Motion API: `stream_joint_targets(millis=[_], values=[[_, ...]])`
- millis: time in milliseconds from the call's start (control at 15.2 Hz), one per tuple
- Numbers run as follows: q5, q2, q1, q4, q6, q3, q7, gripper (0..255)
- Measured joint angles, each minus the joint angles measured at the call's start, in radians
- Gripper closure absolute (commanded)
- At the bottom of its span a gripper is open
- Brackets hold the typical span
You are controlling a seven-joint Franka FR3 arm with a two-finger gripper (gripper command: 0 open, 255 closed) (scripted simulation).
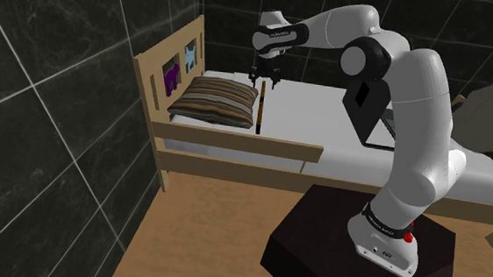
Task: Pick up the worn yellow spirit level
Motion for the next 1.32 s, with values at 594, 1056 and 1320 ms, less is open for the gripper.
stream_joint_targets(millis=[594, 1056, 1320], values=[[0.0, 0.017, -0.001, -0.021, 0.039, 0.0, 0.002, 255], [0.0, 0.008, 0.0, -0.022, 0.03, 0.0, 0.002, 255], [0.001, 0.005, 0.0, 0.022, -0.017, 0.0, 0.0, 255]])
